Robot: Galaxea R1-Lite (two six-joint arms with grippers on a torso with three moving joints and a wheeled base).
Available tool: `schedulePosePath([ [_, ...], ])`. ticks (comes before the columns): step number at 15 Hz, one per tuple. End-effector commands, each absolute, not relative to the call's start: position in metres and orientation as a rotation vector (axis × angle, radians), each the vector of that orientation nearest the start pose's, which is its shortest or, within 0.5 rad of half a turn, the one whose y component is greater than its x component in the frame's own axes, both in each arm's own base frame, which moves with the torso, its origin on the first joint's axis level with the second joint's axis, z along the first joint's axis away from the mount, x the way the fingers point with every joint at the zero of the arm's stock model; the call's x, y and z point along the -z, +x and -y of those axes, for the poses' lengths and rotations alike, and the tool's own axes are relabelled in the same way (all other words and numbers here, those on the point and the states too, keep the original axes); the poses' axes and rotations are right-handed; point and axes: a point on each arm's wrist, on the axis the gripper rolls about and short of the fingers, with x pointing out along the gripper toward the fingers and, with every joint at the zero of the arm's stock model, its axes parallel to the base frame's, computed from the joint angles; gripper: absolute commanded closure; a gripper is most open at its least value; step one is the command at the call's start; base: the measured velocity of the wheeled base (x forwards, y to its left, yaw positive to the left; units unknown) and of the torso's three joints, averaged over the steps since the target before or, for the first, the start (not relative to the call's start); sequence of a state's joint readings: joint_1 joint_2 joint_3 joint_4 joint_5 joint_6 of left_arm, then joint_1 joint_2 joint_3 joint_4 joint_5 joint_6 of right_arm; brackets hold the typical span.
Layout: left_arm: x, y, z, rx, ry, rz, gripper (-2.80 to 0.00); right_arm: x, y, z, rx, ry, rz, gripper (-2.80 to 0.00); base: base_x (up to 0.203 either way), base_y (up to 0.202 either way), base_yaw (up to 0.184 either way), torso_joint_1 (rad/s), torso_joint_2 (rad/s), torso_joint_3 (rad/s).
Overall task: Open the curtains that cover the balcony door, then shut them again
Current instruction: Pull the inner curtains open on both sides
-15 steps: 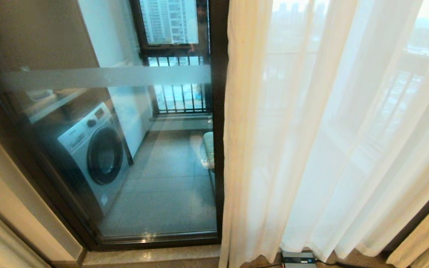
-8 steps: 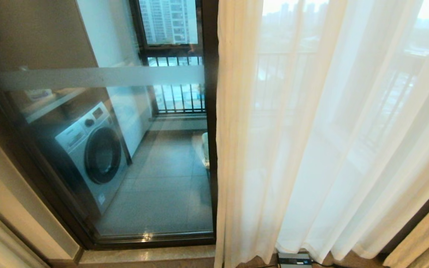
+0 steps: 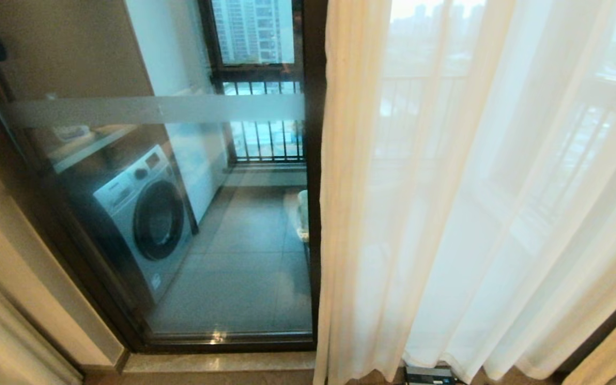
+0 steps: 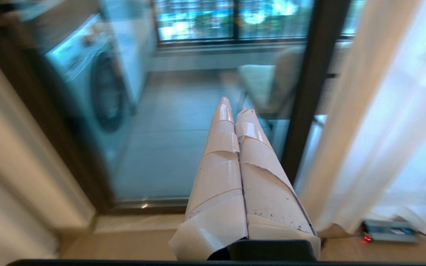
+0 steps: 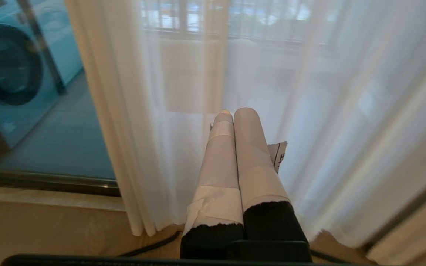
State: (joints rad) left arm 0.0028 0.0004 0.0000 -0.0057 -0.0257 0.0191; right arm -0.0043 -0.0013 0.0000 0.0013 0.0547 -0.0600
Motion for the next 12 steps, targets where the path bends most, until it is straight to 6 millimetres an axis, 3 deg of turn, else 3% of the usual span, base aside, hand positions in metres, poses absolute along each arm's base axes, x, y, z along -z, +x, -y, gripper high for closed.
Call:
schedulePosePath([
  [1,-0.0761,-0.0228,0.0007,0.023,0.018,0.006,0.00,-0.0753,-0.0228,-0.0013,-0.051,-0.061,0.000,0.00,-0.002,-0.007,0.121,0.006,0.00,-0.002],
  [4,-0.0761,-0.0228,0.0007,0.023,0.018,0.006,0.00,-0.0753,-0.0228,-0.0013,-0.051,-0.061,0.000,0.00,-0.002,-0.003,0.110,0.006,0.00,0.004],
  [12,-0.0761,-0.0228,0.0007,0.023,0.020,0.006,0.00,-0.0752,-0.0228,-0.0014,-0.049,-0.063,-0.002,0.00,0.000,0.000,0.000,0.000,0.00,0.000],
])
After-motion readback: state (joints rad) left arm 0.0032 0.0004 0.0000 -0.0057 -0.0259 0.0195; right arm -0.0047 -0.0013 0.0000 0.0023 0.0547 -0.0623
